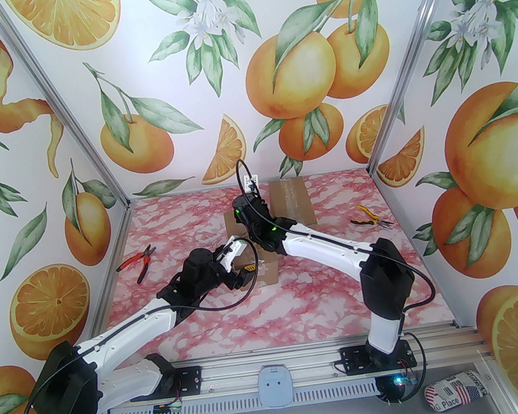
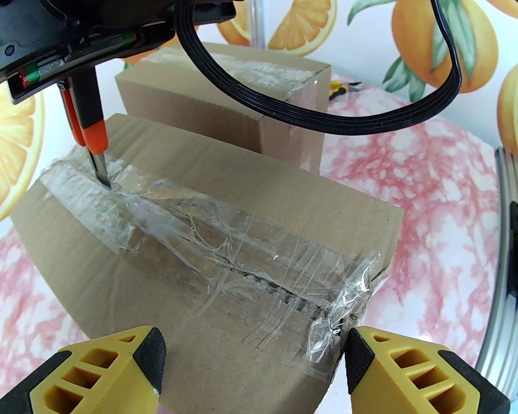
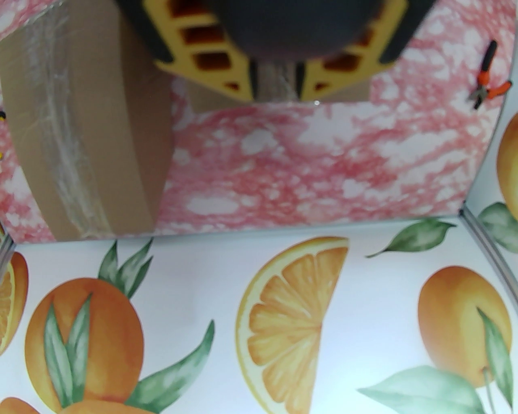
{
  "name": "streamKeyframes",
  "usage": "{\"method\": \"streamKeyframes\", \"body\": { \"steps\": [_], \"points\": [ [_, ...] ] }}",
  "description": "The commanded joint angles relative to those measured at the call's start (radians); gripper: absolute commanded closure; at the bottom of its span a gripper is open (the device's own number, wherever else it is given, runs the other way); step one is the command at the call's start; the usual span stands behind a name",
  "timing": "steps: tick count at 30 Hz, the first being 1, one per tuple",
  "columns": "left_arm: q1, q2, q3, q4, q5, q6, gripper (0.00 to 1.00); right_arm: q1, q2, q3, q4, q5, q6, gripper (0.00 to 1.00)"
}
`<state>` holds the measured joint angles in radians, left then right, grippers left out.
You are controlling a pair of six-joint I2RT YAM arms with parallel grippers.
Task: Unpack the express box
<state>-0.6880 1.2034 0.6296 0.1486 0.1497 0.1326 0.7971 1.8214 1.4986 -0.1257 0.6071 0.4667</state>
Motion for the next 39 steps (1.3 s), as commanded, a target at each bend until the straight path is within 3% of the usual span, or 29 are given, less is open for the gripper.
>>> {"method": "streamKeyframes", "body": {
  "steps": [1, 10, 22, 34, 39],
  "points": [
    [0.031, 0.023, -0.034, -0.073, -0.194, -0.056, 0.23, 0.024, -0.015, -0.077, -0.344, -0.054, 0.051, 1.00],
    [0.028, 0.044, -0.030, -0.054, -0.227, -0.102, 0.23, 0.032, -0.042, -0.145, -0.260, -0.071, 0.119, 1.00],
    [0.013, 0.079, 0.001, -0.022, -0.441, -0.191, 0.23, 0.043, -0.077, -0.117, -0.296, -0.115, 0.133, 1.00],
    [0.014, 0.176, 0.080, -0.024, -0.478, -0.197, 0.22, 0.037, -0.055, 0.014, -0.420, -0.176, 0.092, 1.00],
    [0.013, 0.177, 0.075, -0.005, -0.448, -0.178, 0.21, 0.034, -0.046, 0.020, -0.431, -0.135, 0.065, 1.00]
  ]
}}
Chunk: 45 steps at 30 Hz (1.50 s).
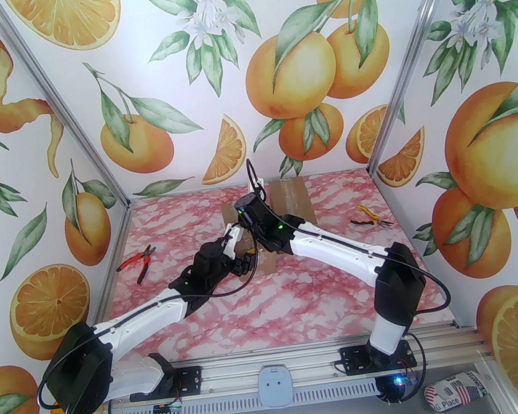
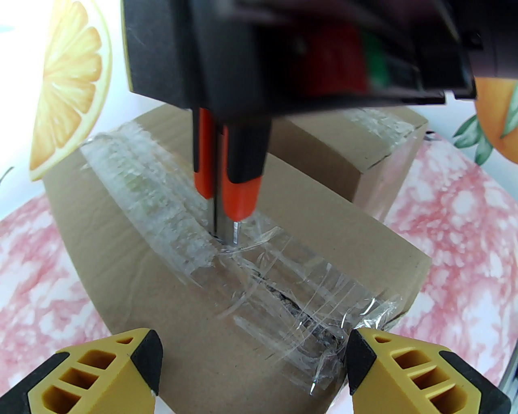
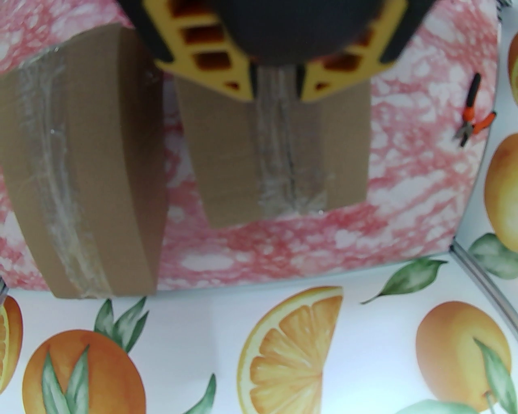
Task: Unpack the express box
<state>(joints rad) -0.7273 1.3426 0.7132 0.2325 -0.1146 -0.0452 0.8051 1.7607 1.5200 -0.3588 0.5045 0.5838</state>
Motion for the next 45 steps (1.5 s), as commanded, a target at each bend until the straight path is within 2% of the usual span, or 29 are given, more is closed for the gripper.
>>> {"method": "streamKeyframes", "body": {
  "steps": [1, 6, 11, 14, 18, 24, 29, 34, 36, 40, 45],
  "points": [
    [0.052, 0.029, -0.017, -0.085, -0.168, 0.009, 0.21, 0.024, 0.011, -0.007, -0.197, -0.022, -0.062, 1.00],
    [0.054, -0.009, -0.062, -0.084, -0.077, 0.053, 0.20, 0.014, -0.021, -0.066, -0.123, 0.000, -0.101, 1.00],
    [0.063, -0.024, -0.069, -0.124, -0.042, 0.065, 0.19, 0.012, -0.019, -0.046, -0.141, -0.025, -0.100, 1.00],
    [0.063, -0.034, -0.081, -0.105, -0.001, 0.119, 0.18, 0.015, -0.027, -0.052, -0.155, -0.029, -0.090, 1.00],
    [0.064, -0.078, -0.104, -0.078, 0.103, 0.249, 0.14, 0.007, -0.017, -0.050, -0.150, -0.026, -0.089, 1.00],
    [0.065, -0.135, -0.095, -0.141, 0.221, 0.504, 0.09, -0.003, 0.017, 0.014, -0.163, -0.035, -0.096, 1.00],
    [0.063, -0.098, -0.057, -0.163, 0.241, 0.608, 0.13, -0.014, 0.041, 0.055, -0.183, -0.059, -0.085, 1.00],
    [0.045, -0.023, -0.005, -0.086, 0.120, 0.606, 0.18, -0.016, 0.066, 0.111, -0.218, -0.070, -0.098, 1.00],
    [0.031, 0.011, 0.028, -0.075, 0.053, 0.570, 0.21, -0.014, 0.065, 0.115, -0.221, -0.073, -0.098, 1.00],
    [-0.003, 0.066, 0.068, -0.026, -0.103, 0.491, 0.21, -0.003, 0.053, 0.103, -0.225, -0.064, -0.103, 1.00],
    [-0.036, 0.095, 0.079, 0.023, -0.158, 0.430, 0.20, 0.013, 0.043, 0.080, -0.236, -0.052, -0.103, 1.00]
  ]
}}
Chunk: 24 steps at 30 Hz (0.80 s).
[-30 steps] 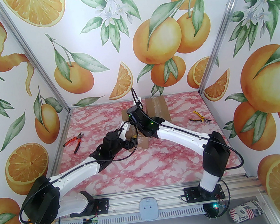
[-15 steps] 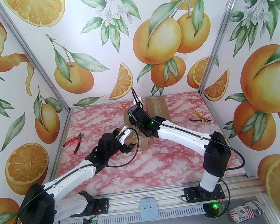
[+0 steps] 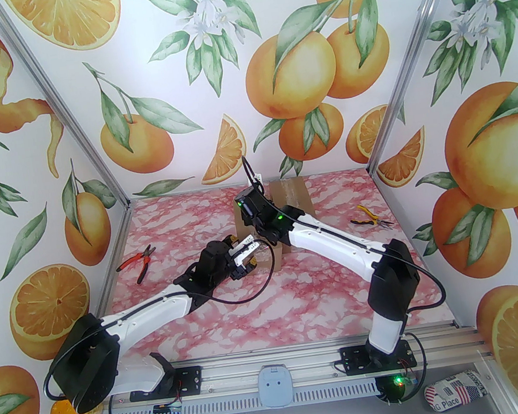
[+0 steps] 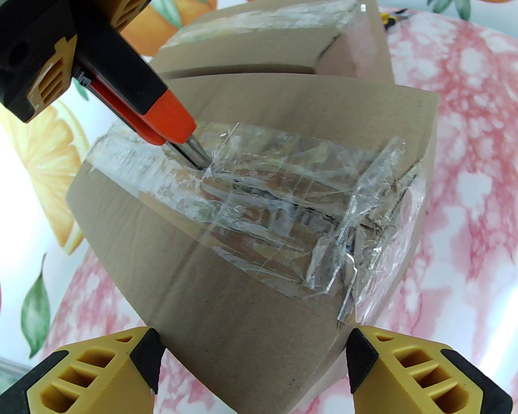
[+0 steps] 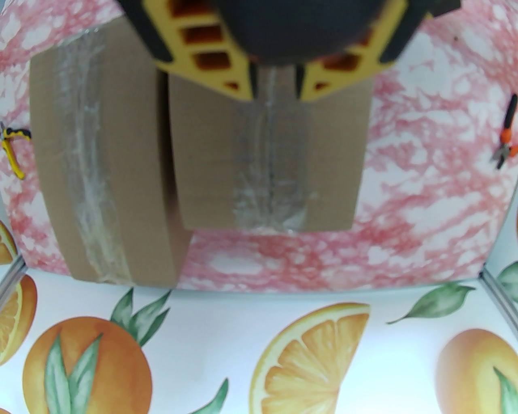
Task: Unpack the express box
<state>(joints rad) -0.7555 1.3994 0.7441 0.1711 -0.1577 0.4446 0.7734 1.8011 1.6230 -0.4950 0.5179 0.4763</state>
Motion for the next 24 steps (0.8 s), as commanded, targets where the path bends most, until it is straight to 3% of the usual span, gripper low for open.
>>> {"method": "streamKeyframes", "body": {
  "steps": [1, 5, 13, 18, 24],
  "points": [
    [-0.011, 0.047, 0.056, 0.082, -0.140, -0.078, 0.20, 0.050, 0.003, -0.022, -0.105, -0.061, 0.005, 1.00],
    [-0.013, 0.084, 0.106, 0.017, -0.244, -0.173, 0.21, 0.071, -0.009, -0.030, -0.134, -0.035, 0.012, 1.00],
    [-0.004, 0.107, 0.159, -0.074, -0.343, -0.339, 0.22, 0.086, -0.061, -0.093, -0.161, -0.017, 0.047, 1.00],
    [0.014, 0.107, 0.179, -0.117, -0.373, -0.398, 0.24, 0.084, -0.091, -0.116, -0.136, -0.057, 0.048, 1.00],
    [0.013, 0.010, 0.126, -0.138, -0.308, -0.386, 0.20, 0.045, -0.103, -0.161, -0.034, -0.163, -0.009, 1.00]
  ]
}}
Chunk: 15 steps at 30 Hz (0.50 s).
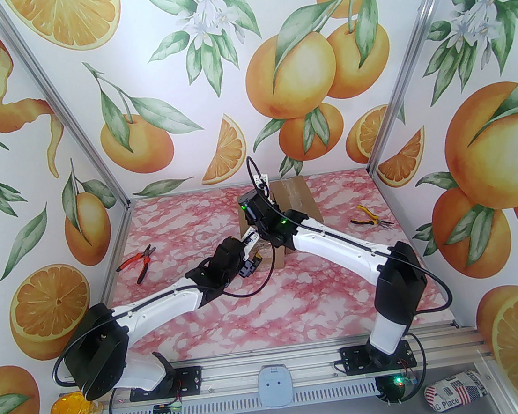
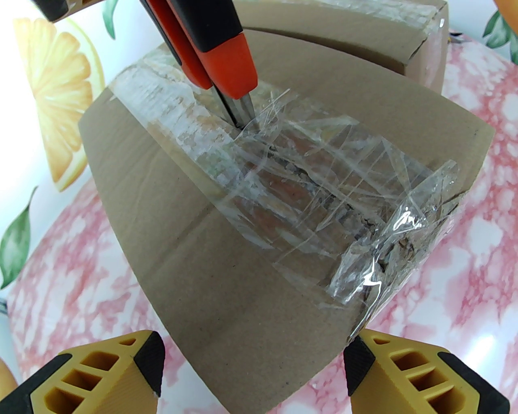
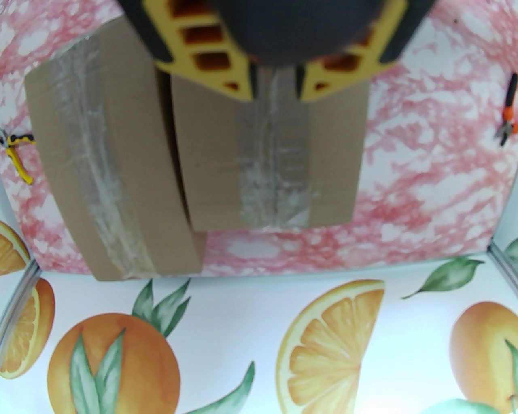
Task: Unpack the express box
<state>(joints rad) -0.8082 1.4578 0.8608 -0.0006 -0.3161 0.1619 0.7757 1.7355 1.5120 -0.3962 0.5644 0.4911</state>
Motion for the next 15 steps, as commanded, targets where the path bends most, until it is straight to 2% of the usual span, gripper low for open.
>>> {"method": "streamKeyframes", "body": {
  "steps": [1, 7, 10, 12, 13, 14, 15],
  "points": [
    [0.066, -0.078, -0.004, 0.018, -0.143, -0.102, 0.19, 0.034, -0.038, -0.053, -0.121, -0.220, -0.027, 1.00],
    [0.079, -0.314, -0.071, -0.097, -0.113, -0.079, 0.12, 0.008, -0.039, -0.049, -0.067, -0.287, -0.126, 1.00],
    [0.117, -0.400, -0.078, -0.131, -0.013, -0.047, 0.10, 0.007, -0.039, -0.051, -0.068, -0.309, -0.148, 1.00],
    [0.153, -0.420, -0.063, -0.162, 0.079, -0.001, 0.09, 0.007, -0.041, -0.056, -0.069, -0.315, -0.151, 1.00],
    [0.172, -0.417, -0.049, -0.178, 0.091, 0.012, 0.09, 0.007, -0.045, -0.059, -0.066, -0.320, -0.154, 1.00],
    [0.204, -0.404, -0.024, -0.195, 0.128, 0.023, 0.10, 0.008, -0.050, -0.062, -0.057, -0.331, -0.163, 1.00],
    [0.256, -0.378, 0.011, -0.214, 0.209, 0.034, 0.11, 0.007, -0.057, -0.068, -0.055, -0.341, -0.171, 1.00]
  ]
}}
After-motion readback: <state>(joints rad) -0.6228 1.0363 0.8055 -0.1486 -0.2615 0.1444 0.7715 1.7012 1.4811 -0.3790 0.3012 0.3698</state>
